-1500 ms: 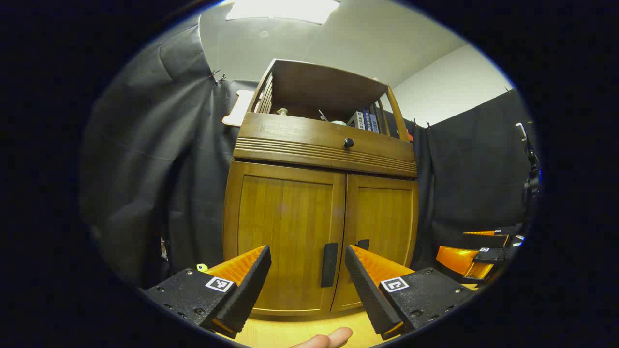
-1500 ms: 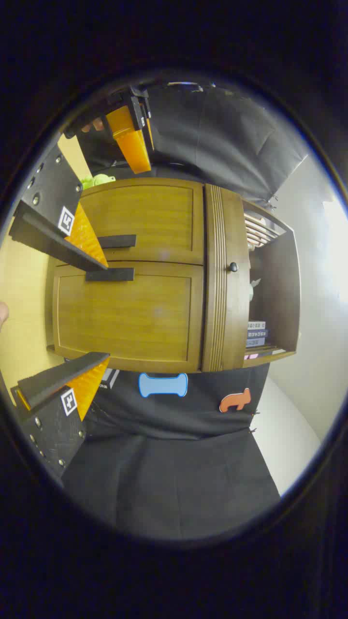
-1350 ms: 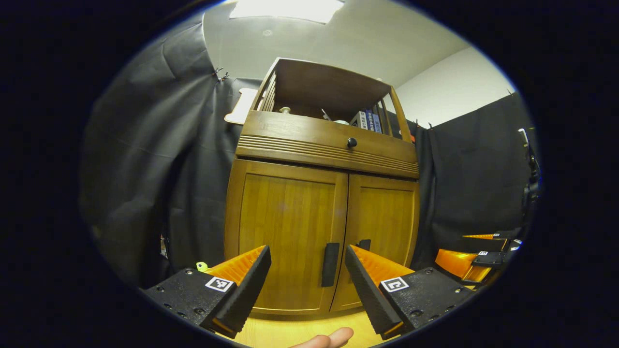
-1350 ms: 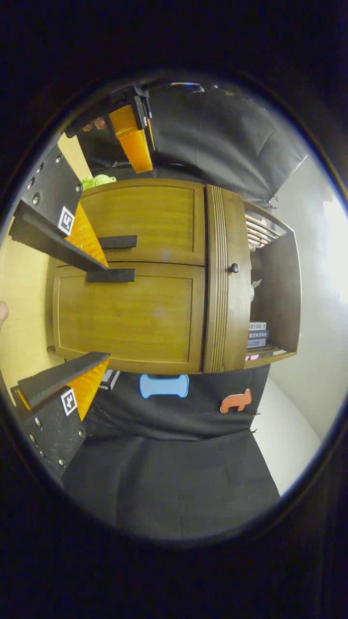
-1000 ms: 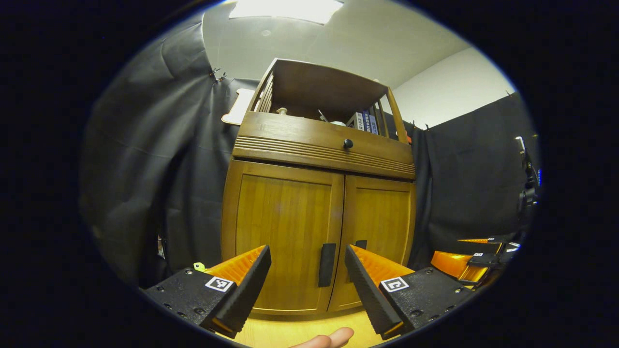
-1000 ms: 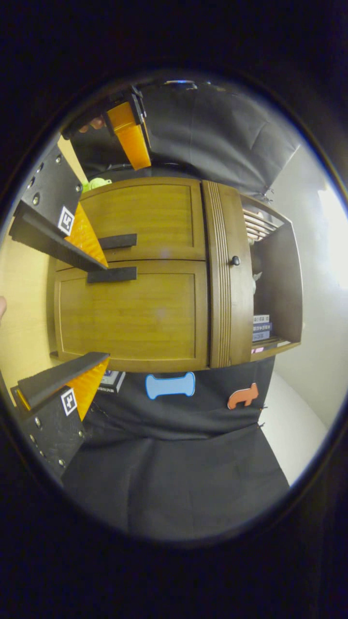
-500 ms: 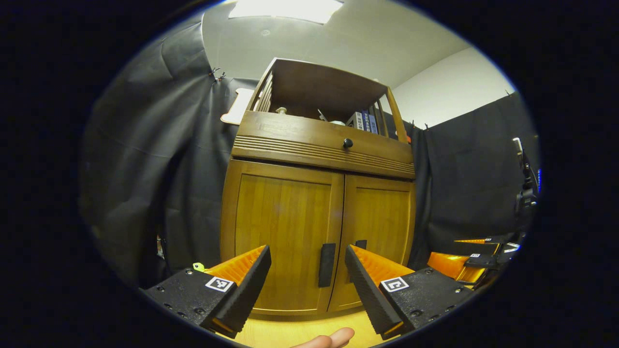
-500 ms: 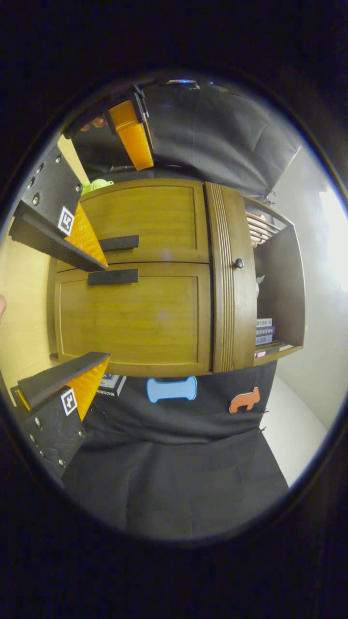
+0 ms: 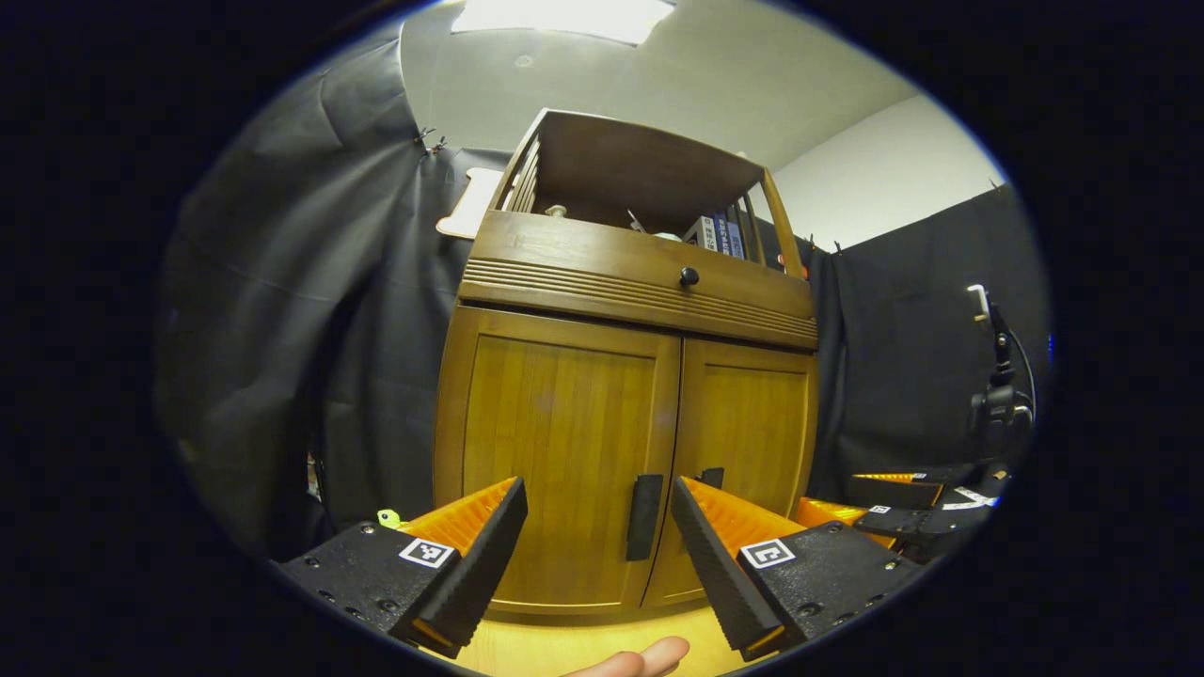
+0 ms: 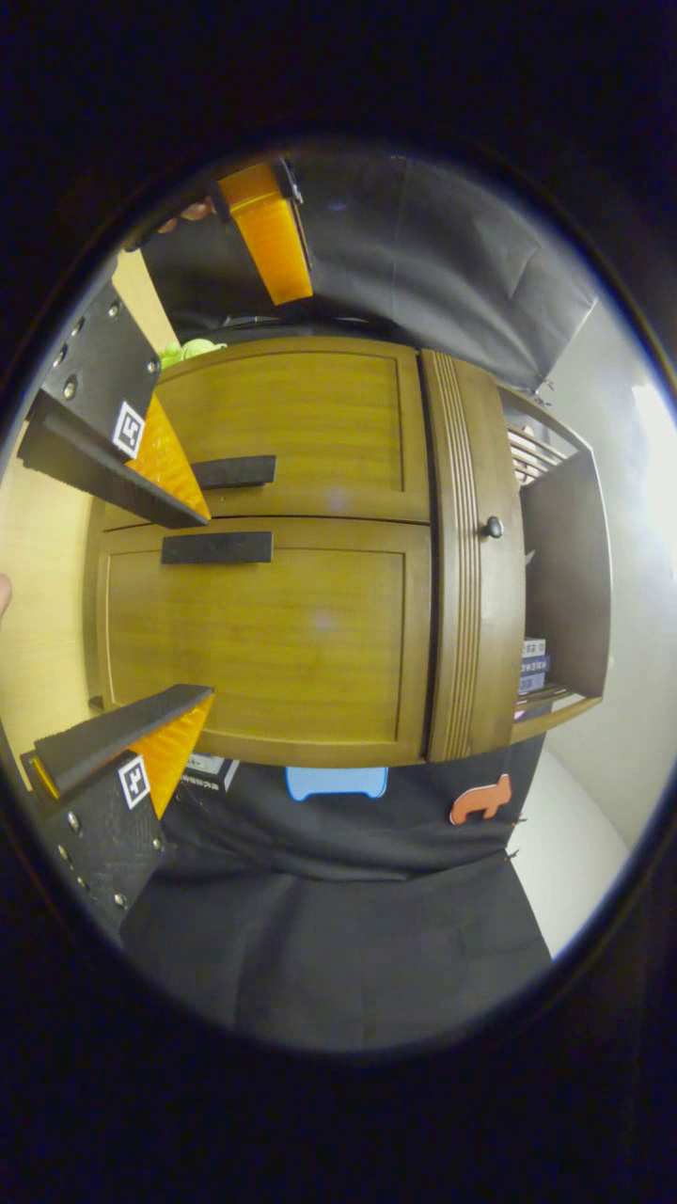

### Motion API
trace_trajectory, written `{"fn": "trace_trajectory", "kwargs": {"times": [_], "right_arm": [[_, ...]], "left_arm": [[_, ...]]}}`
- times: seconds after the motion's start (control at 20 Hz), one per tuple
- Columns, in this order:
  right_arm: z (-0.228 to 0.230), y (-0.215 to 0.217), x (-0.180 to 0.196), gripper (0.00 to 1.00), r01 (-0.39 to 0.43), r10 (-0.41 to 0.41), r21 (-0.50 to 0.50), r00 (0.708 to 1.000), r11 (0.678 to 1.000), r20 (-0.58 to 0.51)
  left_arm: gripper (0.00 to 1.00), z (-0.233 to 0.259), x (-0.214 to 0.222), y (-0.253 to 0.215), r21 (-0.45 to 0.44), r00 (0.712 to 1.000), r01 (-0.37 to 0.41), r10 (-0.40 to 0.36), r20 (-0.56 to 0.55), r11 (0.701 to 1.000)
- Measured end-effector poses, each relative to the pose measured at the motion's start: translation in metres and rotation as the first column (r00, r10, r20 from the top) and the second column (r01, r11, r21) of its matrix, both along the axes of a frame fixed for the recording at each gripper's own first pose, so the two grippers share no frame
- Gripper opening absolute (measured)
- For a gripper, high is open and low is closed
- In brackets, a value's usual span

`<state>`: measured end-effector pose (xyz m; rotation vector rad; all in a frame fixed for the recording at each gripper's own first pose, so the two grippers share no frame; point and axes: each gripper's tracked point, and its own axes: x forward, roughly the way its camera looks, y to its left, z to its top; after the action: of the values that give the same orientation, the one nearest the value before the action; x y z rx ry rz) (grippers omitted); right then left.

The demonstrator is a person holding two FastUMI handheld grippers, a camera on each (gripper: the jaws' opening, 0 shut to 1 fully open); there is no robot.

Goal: Open the right door of the double-door shoe cabinet with the right hand, and open the left door with the left hand.

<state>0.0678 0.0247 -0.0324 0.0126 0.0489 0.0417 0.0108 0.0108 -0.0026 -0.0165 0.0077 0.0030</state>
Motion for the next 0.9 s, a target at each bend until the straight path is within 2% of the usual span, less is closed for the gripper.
{"fn": "trace_trajectory", "kwargs": {"times": [0.1,0.15,0.2,0.25,0.3,0.4,0.45,0.55,0.6,0.7,0.75,0.8,0.9], "right_arm": [[0.0,0.01,0.015,0.96,-0.016,0.016,0.009,1.0,1.0,0.002],[0.002,0.018,0.024,0.99,-0.031,0.031,0.015,0.999,0.999,0.009],[0.004,0.024,0.034,1.0,-0.035,0.034,0.017,0.999,0.999,0.012],[0.004,0.029,0.042,0.96,-0.036,0.036,0.02,0.999,0.999,0.013],[0.006,0.037,0.053,0.99,-0.049,0.049,0.018,0.999,0.999,0.016],[0.01,0.053,0.073,1.0,-0.074,0.074,0.019,0.997,0.997,0.022],[0.01,0.058,0.083,0.99,-0.081,0.08,0.023,0.996,0.996,0.023],[0.008,0.063,0.098,0.99,-0.075,0.075,0.055,0.997,0.996,0.011],[0.008,0.066,0.105,0.99,-0.077,0.077,0.082,0.997,0.994,0.006],[-0.006,0.068,0.113,0.99,-0.065,0.068,0.11,0.997,0.992,-0.02],[-0.016,0.064,0.116,0.99,-0.041,0.045,0.1,0.998,0.994,-0.047],[-0.023,0.064,0.121,0.99,-0.039,0.045,0.102,0.997,0.994,-0.062],[-0.031,0.073,0.139,0.97,-0.08,0.092,0.128,0.992,0.988,-0.091]], "left_arm": [[0.95,0.0,0.002,0.007,-0.005,1.0,-0.015,0.015,-0.004,1.0],[0.91,0.002,0.004,0.011,-0.006,1.0,-0.021,0.021,0.002,1.0],[0.91,0.001,0.006,0.013,-0.003,1.0,-0.021,0.021,0.002,1.0],[0.95,0.002,0.007,0.016,-0.001,1.0,-0.02,0.02,0.001,1.0],[0.91,0.0,0.009,0.02,-0.002,1.0,-0.025,0.025,-0.003,1.0],[0.95,-0.003,0.012,0.023,-0.006,0.999,-0.028,0.028,-0.015,1.0],[0.91,-0.006,0.013,0.023,-0.004,0.999,-0.027,0.027,-0.022,1.0],[0.95,-0.008,0.016,0.024,0.001,0.999,-0.025,0.025,-0.034,1.0],[0.91,-0.009,0.017,0.024,-0.001,0.999,-0.024,0.024,-0.035,1.0],[0.95,-0.006,0.016,0.025,0.0,0.999,-0.024,0.024,-0.029,1.0],[0.91,-0.005,0.016,0.028,-0.002,0.999,-0.027,0.027,-0.027,1.0],[0.91,-0.005,0.017,0.03,-0.007,0.999,-0.03,0.03,-0.025,1.0],[0.91,-0.001,0.019,0.034,-0.018,1.0,-0.023,0.023,-0.015,1.0]]}}
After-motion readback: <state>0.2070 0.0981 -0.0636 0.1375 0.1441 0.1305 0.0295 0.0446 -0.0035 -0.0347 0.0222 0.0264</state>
